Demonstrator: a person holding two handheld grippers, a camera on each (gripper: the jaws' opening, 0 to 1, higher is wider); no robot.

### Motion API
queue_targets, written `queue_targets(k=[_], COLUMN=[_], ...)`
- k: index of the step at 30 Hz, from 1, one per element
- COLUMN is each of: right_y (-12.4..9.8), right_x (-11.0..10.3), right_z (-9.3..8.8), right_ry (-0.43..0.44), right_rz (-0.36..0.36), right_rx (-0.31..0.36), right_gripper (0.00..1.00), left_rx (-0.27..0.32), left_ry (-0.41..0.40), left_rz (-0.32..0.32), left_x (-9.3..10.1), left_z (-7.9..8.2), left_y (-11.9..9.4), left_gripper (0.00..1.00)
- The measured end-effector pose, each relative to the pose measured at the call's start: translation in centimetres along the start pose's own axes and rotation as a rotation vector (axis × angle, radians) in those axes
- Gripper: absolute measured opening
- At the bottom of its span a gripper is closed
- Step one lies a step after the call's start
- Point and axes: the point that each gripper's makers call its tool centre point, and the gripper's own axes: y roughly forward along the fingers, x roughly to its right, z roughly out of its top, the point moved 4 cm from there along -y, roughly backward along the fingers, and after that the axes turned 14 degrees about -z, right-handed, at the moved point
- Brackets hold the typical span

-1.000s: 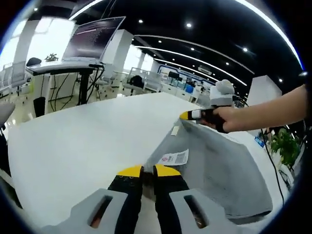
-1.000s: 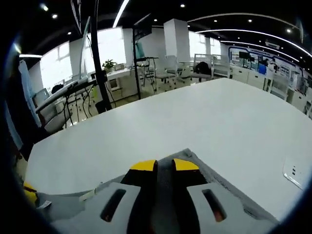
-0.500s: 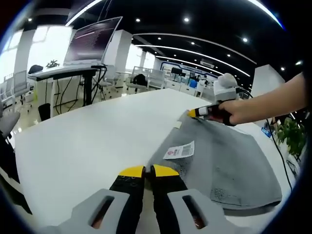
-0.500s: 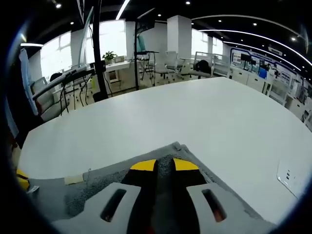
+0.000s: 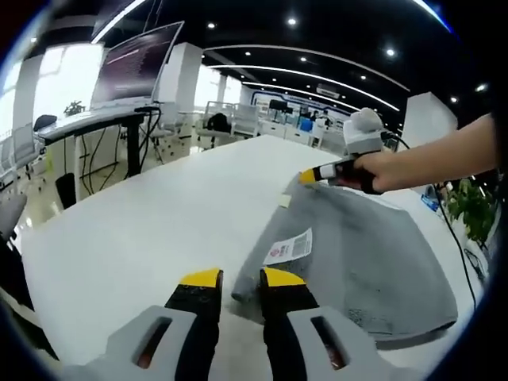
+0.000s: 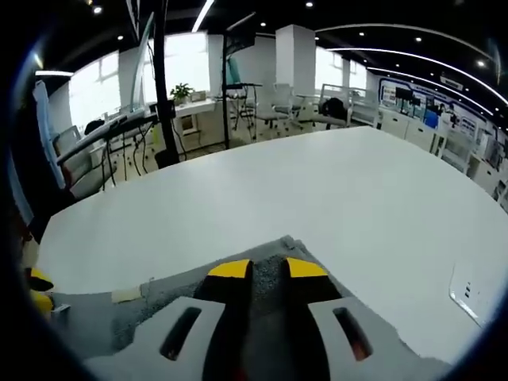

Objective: Fold the towel on the table until its edges align and the towel forms a compact rectangular stack.

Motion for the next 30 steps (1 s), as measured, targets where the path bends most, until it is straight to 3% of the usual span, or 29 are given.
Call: queue_targets(k=[4, 9, 16, 23, 30], right_y=[-0.9, -1.8, -4.1, -5.0, -7.3], right_x=[0.4, 1.5, 2.7, 4.2, 4.9], right_z=[0.2, -0.5, -1.1, -2.0, -2.5], right_ry=[0.028, 0.038, 0.043, 0.029, 0.018], right_rz=[0.014, 0.009, -0.001, -0.011, -0.018], right_rx=[-0.009, -0.037, -0.056, -0.094, -0.098], right_gripper=[0.20, 0.23, 0.27, 0.30, 0.30], left_rx=[-0.014, -0.011, -0.035, -0.057, -0.078], left_ry=[0.051, 0.067, 0.065, 0.063, 0.085], left_rz=[-0.007, -0.080, -0.114, -0.173, -0.239], left_x=[0.4, 1.7, 3.9, 6.0, 8.1], left_z=[0.9, 1.6, 1.2, 1.2, 1.1], left_y=[0.1, 0.5, 0.3, 0.3, 0.5], left_gripper=[0.23, 0.32, 0.42, 0.53, 0.56])
